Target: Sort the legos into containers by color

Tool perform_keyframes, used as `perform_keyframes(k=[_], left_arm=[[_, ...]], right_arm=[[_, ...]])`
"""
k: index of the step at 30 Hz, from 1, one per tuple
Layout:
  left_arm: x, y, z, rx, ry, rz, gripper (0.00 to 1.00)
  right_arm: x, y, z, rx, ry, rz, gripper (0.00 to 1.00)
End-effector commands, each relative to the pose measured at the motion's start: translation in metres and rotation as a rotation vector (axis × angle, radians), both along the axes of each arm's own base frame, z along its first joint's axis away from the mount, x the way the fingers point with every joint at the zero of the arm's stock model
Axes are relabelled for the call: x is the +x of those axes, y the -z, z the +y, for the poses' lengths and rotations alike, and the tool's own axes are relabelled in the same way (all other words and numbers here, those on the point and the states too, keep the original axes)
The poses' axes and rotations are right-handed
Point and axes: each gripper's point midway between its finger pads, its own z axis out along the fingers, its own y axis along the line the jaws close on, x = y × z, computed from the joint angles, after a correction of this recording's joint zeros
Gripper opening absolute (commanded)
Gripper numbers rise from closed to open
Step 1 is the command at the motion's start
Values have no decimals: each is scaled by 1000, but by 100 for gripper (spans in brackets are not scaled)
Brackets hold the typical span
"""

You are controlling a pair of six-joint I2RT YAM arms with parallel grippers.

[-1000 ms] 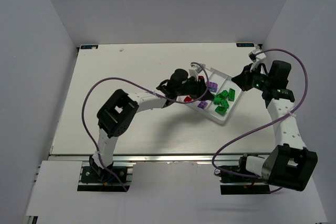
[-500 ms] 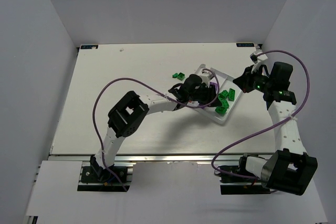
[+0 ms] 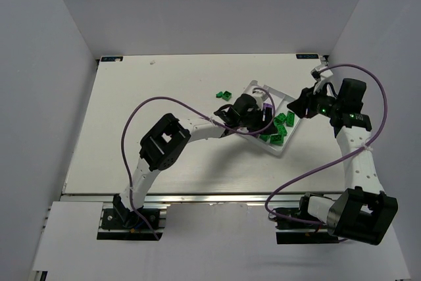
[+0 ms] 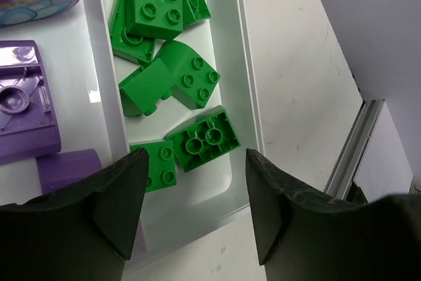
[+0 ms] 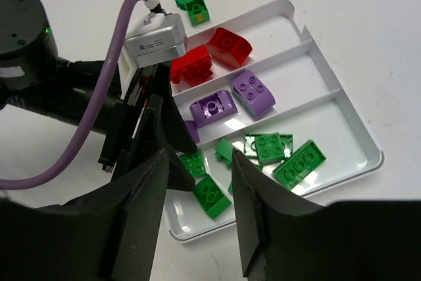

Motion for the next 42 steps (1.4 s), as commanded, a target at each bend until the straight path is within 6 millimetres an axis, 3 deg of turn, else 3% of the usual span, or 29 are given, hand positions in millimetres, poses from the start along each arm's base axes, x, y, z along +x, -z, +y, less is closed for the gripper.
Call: perform_keyframes(k=[1,3,4,6,8,9,10,12,13,15,16,18,19,20,21,22,23,24,25,26,27,34,42], left_arm=[[20,-78,12,-101,-58,-108,68],[27,-94,25,-123,-95,-129,65],[34,-105,43,-135,-124,-137,56],[40,-120,63,-160,-160,-138,48],[47,-132,99,-178,-212,-138,35],[50,-135,112,-187,-238,-132,33],[51,-137,137,-185,-280,-135,33],[51,-134,164,-158,-336,-125,40],[56,-133,181,-138,-379,-131,43],[48,-127,207,-90,-417,-127,55],[51,-126,222,-67,-460,-133,60],[45,-127,243,-35,-494,-143,69],[47,-128,255,-29,-524,-145,73],[48,-128,265,-17,-558,-150,76],[44,-131,275,-18,-577,-157,82],[48,-132,287,-19,-610,-160,86],[45,-127,297,-1,-631,-144,91],[41,-127,305,-4,-655,-134,96],[42,-126,316,-5,-681,-129,98],[40,-125,321,-5,-689,-126,98],[36,-124,326,-8,-698,-125,98],[27,-114,352,33,-747,-99,98],[26,-106,356,-12,-765,-66,98]], right_arm=[[-3,-33,11,-10,-119,-118,50],[-2,-41,13,-16,-145,-152,56],[1,-40,14,-22,-165,-162,57],[7,-41,17,-6,-199,-156,59],[13,-36,20,-15,-217,-131,59],[23,-32,20,-15,-218,-109,59],[27,-28,26,-17,-229,-89,60],[43,-16,30,-42,-223,-32,65],[46,-11,42,-58,-245,-16,66],[60,6,49,-106,-236,24,70],[62,7,73,-134,-276,12,70],[81,27,81,-222,-238,37,72],[89,20,99,-245,-256,8,73],[99,22,102,-273,-232,11,73],[107,36,110,-269,-238,53,78],[111,39,120,-267,-249,61,89],[125,24,127,-265,-234,30,89],[134,39,133,-271,-246,63,89],[137,41,142,-275,-260,69,89],[148,30,148,-276,-256,44,89],[154,48,153,-285,-263,80,89],[179,78,184,-283,-287,145,89],[195,116,199,-328,-282,149,89]])
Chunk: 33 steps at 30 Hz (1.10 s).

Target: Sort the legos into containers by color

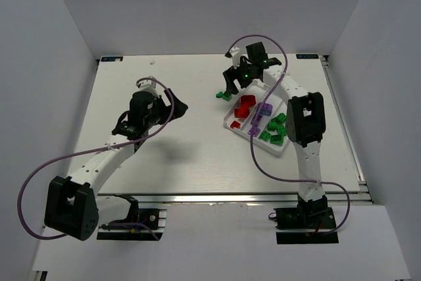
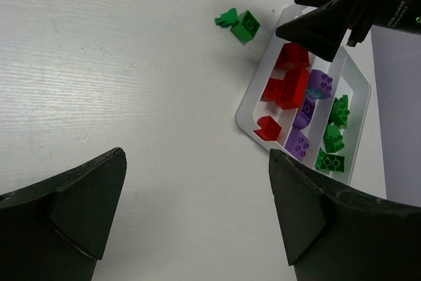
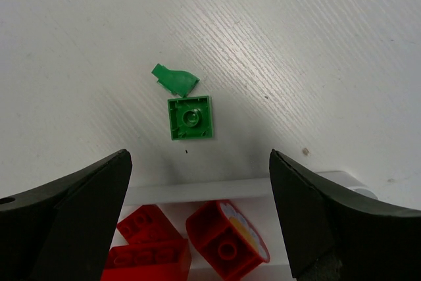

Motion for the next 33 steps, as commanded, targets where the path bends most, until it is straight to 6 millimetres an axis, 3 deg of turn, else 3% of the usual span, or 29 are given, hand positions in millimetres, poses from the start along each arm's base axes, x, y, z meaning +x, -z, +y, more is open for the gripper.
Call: perform_keyframes(k=[1,5,12,25,31,33], left_arm=[[-2,0,2,-30,-8,-1,98],[-2,5,4,-27,-11,16,98],[-6,10,10,-31,-31,28,98],[-8,13,13,-34,-43,43,98],[-7,14,12,-37,-45,47,98],[-6,12,11,-39,-42,45,98]], right_arm=[[17,-12,7,-8,18,-67,89],[19,-2,10,-12,-2,-58,88],[0,25,31,-24,-91,-3,86],[9,53,30,-96,-33,-9,82],[6,66,30,-116,-40,8,72],[6,68,29,-119,-41,9,65]])
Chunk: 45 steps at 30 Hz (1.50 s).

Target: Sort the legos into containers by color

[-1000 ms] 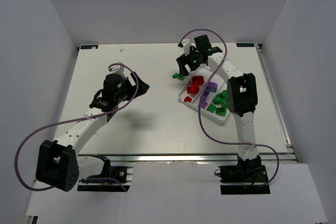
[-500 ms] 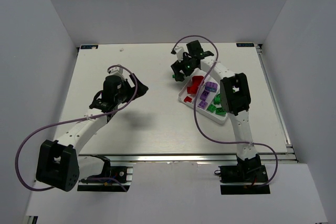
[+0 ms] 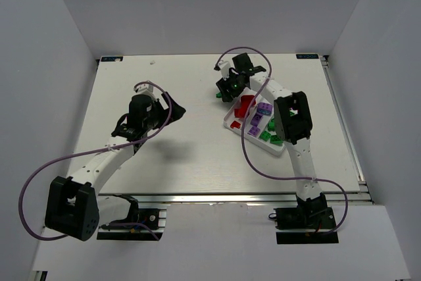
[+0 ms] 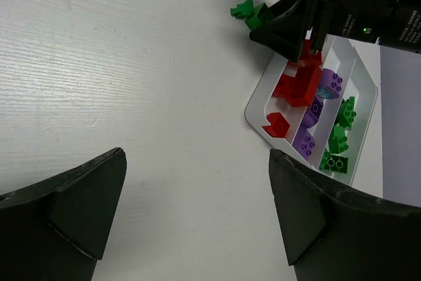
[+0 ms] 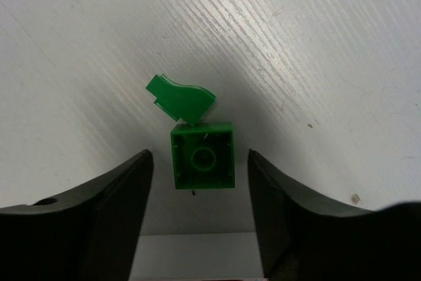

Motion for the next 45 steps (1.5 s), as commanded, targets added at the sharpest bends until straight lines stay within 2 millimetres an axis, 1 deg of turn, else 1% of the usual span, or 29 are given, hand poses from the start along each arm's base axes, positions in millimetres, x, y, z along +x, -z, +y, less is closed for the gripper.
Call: perform_keyframes(k=[1,3,5,8,9,10,11,15,16,17,19,21,22,24,25,27,28,30,31,32,33,34,35,36,38,40,42,44,45], left_arm=[[0,-7,-1,-15,5,-18,98],[1,-8,-4,-21,17,-14,98],[3,-5,-6,-22,26,3,98],[6,-4,-11,-28,44,13,98],[6,-4,-12,-32,49,14,98],[8,-6,-12,-36,47,6,98],[8,-6,-13,-37,48,5,98],[12,-6,-16,-49,56,0,98],[13,-6,-18,-57,63,-4,98],[15,-7,-20,-63,66,-4,98],[17,-2,-23,-68,75,9,98],[19,2,-26,-73,85,27,98],[24,-3,-29,-84,92,4,98],[26,-4,-32,-93,105,6,98],[28,-2,-34,-97,111,7,98],[29,-1,-36,-106,120,11,98],[30,0,-39,-116,125,15,98],[30,1,-42,-128,138,17,98],[30,3,-44,-132,143,24,98],[30,3,-45,-139,146,26,98],[30,3,-47,-141,150,25,98],[29,5,-48,-139,154,28,98],[29,9,-50,-128,162,35,98],[29,11,-50,-116,161,40,98],[30,16,-55,-75,182,55,98],[36,15,-58,-40,185,48,98],[31,30,-63,11,212,94,98],[34,28,-72,63,235,78,98],[32,38,-74,98,244,112,98]], right_arm=[[9,1,2,-5,-4,-28,61],[10,1,3,-4,-3,-35,52],[11,-1,3,-2,-6,-38,49],[10,-3,4,3,-17,-41,34],[9,-4,4,2,-19,-38,24],[7,-5,4,3,-24,-37,20],[7,-14,5,8,-30,-50,12],[-6,-34,2,30,-45,-64,1],[-15,-30,-1,36,-49,-50,0],[-19,-53,0,60,-56,-86,0],[-27,-71,-1,102,-60,-107,0],[-40,-98,-5,152,-71,-151,0],[-45,-126,-7,177,-75,-200,0],[-59,-132,-16,187,-81,-201,0],[-66,-153,-22,199,-80,-239,0],[-78,-146,-39,184,-57,-218,0],[-84,-156,-48,183,-48,-235,0],[-94,-138,-74,143,6,-188,0],[-98,-141,-83,138,22,-190,0],[-98,-137,-103,130,69,-174,0],[-104,-123,-117,111,104,-139,0],[-106,-123,-129,104,132,-143,0],[-103,-119,-150,90,185,-139,0],[-106,-108,-165,61,226,-122,0],[-104,-101,-193,34,288,-111,0],[-103,-90,-208,4,314,-95,0],[-99,-85,-222,-12,344,-93,0],[-89,-79,-229,-20,368,-93,1],[-86,-77,-230,-17,383,-83,3]])
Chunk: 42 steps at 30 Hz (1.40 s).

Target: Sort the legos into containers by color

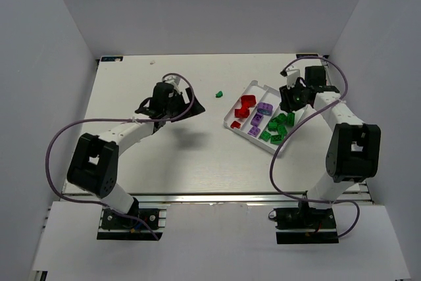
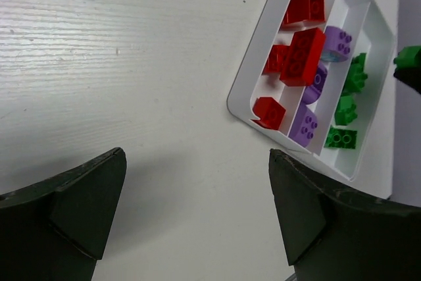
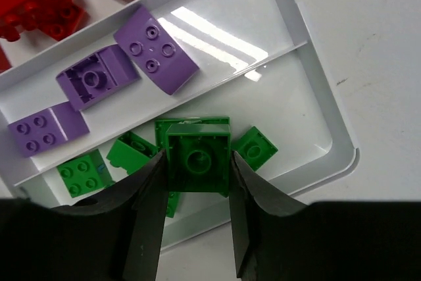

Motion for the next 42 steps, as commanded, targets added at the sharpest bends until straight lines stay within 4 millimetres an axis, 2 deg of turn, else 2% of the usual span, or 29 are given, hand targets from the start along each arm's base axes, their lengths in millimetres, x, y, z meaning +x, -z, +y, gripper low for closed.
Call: perform_keyframes(k=[1,2,3,4,5,6,7,8,9,12,13,15,16,18,19,20,23,25,26,28,29,30,31,32,35,37,38,40,42], left_arm=[[1,3,-9,123,54,-8,98],[0,7,-14,176,77,-19,98],[6,-2,-20,192,87,-40,98],[4,11,-20,238,109,-8,98],[5,12,-25,258,122,-10,98],[12,5,-28,266,124,-23,98],[14,12,-30,290,140,-20,98],[18,12,-31,305,141,-26,98],[26,3,-35,307,141,-47,98],[38,9,-41,343,166,-66,98],[46,1,-45,341,169,-92,98],[55,9,-50,369,191,-95,98],[63,0,-55,376,199,-127,98],[71,12,-58,405,211,-109,98],[79,5,-62,410,213,-135,98],[83,13,-65,425,221,-128,98],[97,10,-70,469,231,-169,98],[104,18,-73,512,253,-188,98],[108,13,-79,519,263,-215,98],[115,19,-83,557,292,-241,97],[118,19,-86,573,295,-256,96],[124,13,-89,580,299,-281,96],[128,24,-91,605,318,-281,95],[135,19,-94,604,314,-302,94],[144,39,-102,614,343,-289,86],[156,32,-109,629,359,-332,83],[159,44,-111,638,362,-321,81],[168,42,-113,650,351,-343,79],[174,50,-112,664,332,-347,73]], right_arm=[[19,5,-6,-12,26,-8,5],[28,1,-7,-5,37,-16,10],[32,3,-7,-1,45,-7,13],[34,14,-7,7,59,28,16],[40,11,-6,12,61,32,19],[43,14,-18,23,96,49,21],[45,23,-20,33,109,81,25],[51,20,-23,41,122,78,27],[50,22,-24,51,128,94,29],[52,26,-29,58,144,105,43],[51,27,-30,62,145,108,46],[50,25,-32,67,143,105,55],[49,24,-32,69,142,104,59],[47,20,-33,76,134,97,64],[46,18,-33,79,132,95,78],[45,16,-35,82,132,89,89],[39,6,-32,119,114,76,89],[33,-5,-30,148,95,59,89],[30,-9,-27,161,72,50,90],[23,-25,-19,186,-11,10,89],[15,-27,-15,198,-42,19,89],[10,-39,-8,229,-90,-9,89],[7,-43,-6,225,-134,-33,89],[-2,-51,2,257,-182,-49,89],[-14,-63,12,282,-258,-98,89],[-18,-68,14,290,-280,-115,89],[-19,-69,15,292,-289,-124,89],[-22,-74,16,300,-298,-137,86],[-25,-76,17,314,-301,-143,84]])
